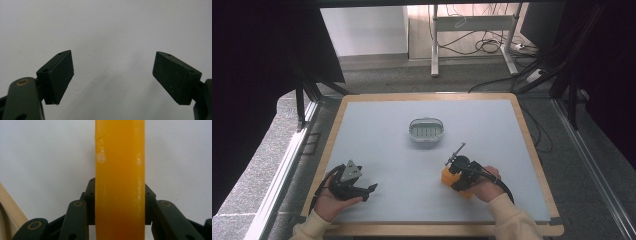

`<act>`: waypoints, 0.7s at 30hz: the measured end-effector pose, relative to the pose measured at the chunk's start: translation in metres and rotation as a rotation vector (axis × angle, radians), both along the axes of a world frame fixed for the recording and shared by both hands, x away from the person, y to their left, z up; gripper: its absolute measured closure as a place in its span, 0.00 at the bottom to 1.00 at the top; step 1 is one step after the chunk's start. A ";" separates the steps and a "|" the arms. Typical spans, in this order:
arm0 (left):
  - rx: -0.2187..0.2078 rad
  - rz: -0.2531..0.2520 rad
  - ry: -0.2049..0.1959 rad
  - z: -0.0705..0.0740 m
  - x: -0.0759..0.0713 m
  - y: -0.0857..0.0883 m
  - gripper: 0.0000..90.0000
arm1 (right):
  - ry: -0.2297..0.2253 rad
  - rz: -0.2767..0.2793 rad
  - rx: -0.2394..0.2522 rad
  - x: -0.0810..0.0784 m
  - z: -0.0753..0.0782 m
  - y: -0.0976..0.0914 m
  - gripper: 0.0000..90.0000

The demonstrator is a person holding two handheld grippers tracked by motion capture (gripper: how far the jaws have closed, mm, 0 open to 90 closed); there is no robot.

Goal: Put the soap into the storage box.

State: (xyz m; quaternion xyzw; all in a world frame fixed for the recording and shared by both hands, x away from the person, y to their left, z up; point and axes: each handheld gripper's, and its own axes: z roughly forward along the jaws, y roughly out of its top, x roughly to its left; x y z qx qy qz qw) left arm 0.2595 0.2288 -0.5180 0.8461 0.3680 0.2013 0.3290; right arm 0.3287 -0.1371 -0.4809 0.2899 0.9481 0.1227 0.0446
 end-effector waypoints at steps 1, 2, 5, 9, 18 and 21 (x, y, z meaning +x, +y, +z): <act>0.004 -0.003 0.002 0.000 0.000 0.000 0.19 | -0.006 0.005 0.003 0.000 0.001 -0.001 0.68; 0.000 0.000 0.001 0.000 0.000 0.000 0.19 | -0.013 0.002 0.013 -0.001 0.003 -0.001 0.68; -0.002 0.000 0.000 0.000 0.000 0.001 0.19 | -0.025 0.010 0.031 -0.004 0.010 -0.003 0.68; -0.003 -0.001 -0.002 0.000 0.000 0.001 0.19 | -0.057 0.011 0.046 -0.007 0.019 -0.007 0.68; 0.004 -0.004 0.007 -0.002 0.001 0.000 0.19 | -0.073 0.038 0.065 -0.010 0.025 -0.009 0.68; 0.003 -0.003 0.007 -0.002 0.001 0.000 0.19 | -0.075 0.044 0.072 -0.010 0.026 -0.009 0.68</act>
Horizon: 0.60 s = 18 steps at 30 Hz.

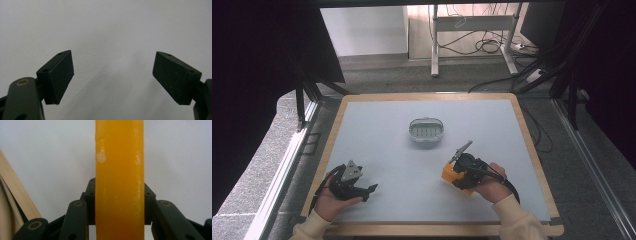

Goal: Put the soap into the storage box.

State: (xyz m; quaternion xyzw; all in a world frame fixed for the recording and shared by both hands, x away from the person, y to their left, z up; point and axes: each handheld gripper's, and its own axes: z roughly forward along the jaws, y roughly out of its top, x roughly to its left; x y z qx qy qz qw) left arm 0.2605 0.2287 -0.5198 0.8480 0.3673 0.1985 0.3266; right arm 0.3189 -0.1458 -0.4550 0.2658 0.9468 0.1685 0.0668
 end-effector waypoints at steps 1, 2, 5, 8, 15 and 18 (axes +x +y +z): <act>-0.001 0.001 0.000 0.000 0.000 0.000 0.19 | 0.000 0.002 0.000 0.000 0.001 0.000 0.68; 0.000 0.001 -0.001 0.000 0.000 0.001 0.19 | -0.003 0.005 -0.003 0.000 0.001 0.000 0.68; -0.002 0.005 0.002 0.000 0.000 0.000 0.19 | -0.012 0.014 -0.001 -0.001 0.005 0.000 0.68; 0.001 0.000 0.000 0.000 0.000 -0.001 0.19 | -0.012 0.019 0.013 0.001 0.009 -0.002 0.68; -0.002 0.002 -0.002 0.001 0.000 0.000 0.19 | -0.021 0.027 0.043 0.007 0.024 -0.009 0.68; -0.002 -0.001 -0.004 0.002 0.000 0.000 0.19 | -0.023 0.026 0.050 0.009 0.028 -0.010 0.68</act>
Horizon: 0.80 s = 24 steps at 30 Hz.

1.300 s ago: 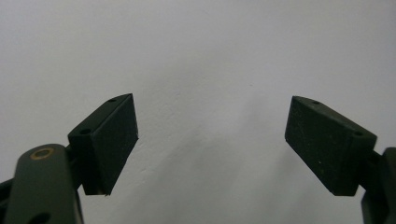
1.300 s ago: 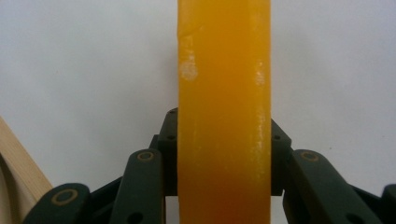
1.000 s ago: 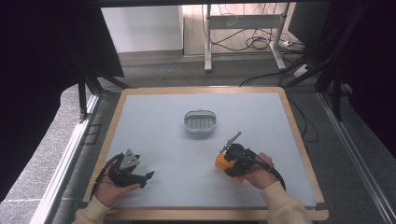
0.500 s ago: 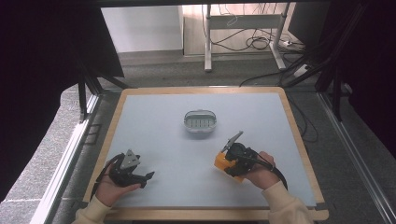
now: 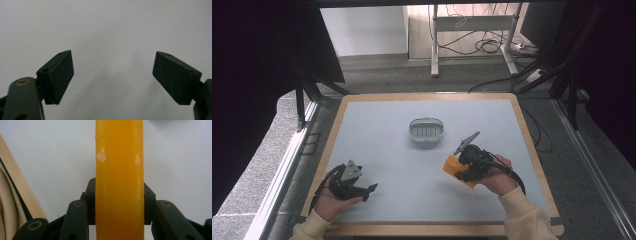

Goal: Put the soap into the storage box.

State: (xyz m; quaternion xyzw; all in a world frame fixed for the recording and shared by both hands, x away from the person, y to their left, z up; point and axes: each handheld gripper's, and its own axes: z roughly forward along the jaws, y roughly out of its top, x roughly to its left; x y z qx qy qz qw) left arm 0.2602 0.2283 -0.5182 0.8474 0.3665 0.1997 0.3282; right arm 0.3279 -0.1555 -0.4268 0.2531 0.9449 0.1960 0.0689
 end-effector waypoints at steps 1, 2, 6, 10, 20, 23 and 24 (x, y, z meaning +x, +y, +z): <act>0.000 0.000 0.000 0.000 0.000 0.000 0.19 | 0.002 0.001 0.005 0.001 0.001 0.000 0.68; 0.001 -0.001 0.001 0.000 0.000 0.000 0.19 | 0.003 0.007 0.002 0.002 0.001 0.000 0.68; 0.002 -0.001 0.002 0.000 0.000 0.000 0.19 | 0.009 0.015 0.005 0.004 0.002 0.002 0.68; 0.002 0.000 0.003 0.000 0.000 -0.001 0.19 | 0.006 0.022 0.002 0.007 0.004 0.003 0.68; 0.005 -0.003 0.003 0.000 0.000 0.000 0.19 | 0.006 0.042 0.008 0.016 0.011 0.007 0.68; -0.003 0.002 0.002 0.000 0.000 -0.001 0.19 | 0.004 0.048 0.012 0.018 0.014 0.008 0.68; -0.003 0.002 0.002 0.000 0.000 -0.001 0.19 | 0.007 0.048 0.012 0.019 0.015 0.008 0.68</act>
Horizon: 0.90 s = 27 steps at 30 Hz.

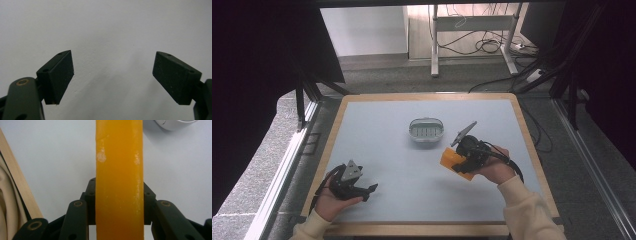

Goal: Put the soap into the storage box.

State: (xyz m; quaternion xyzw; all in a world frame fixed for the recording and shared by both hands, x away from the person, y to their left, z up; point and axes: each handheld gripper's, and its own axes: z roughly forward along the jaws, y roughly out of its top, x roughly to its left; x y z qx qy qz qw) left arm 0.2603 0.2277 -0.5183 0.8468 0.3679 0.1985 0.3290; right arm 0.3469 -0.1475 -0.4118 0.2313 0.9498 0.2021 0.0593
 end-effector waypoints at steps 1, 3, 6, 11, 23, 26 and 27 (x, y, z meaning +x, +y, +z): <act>-0.002 0.002 0.001 0.000 0.000 0.000 0.19 | -0.003 0.007 0.000 0.001 0.000 0.000 0.68; -0.002 0.002 0.001 0.000 0.000 0.000 0.19 | -0.001 0.004 0.005 0.003 0.002 0.001 0.68; 0.000 0.001 0.004 -0.001 0.000 -0.001 0.19 | -0.007 0.013 0.000 0.006 0.004 0.001 0.68; 0.001 0.000 0.004 -0.001 0.000 0.000 0.19 | -0.013 0.022 -0.004 0.011 0.006 0.002 0.68; 0.004 -0.002 0.002 -0.001 0.000 0.000 0.19 | -0.009 0.048 -0.015 0.021 0.005 0.005 0.68; 0.003 -0.001 0.002 -0.001 0.000 0.000 0.19 | -0.006 0.050 -0.011 0.024 0.004 0.005 0.68; 0.003 -0.001 0.002 -0.001 0.000 0.000 0.19 | -0.006 0.049 -0.012 0.024 0.004 0.005 0.68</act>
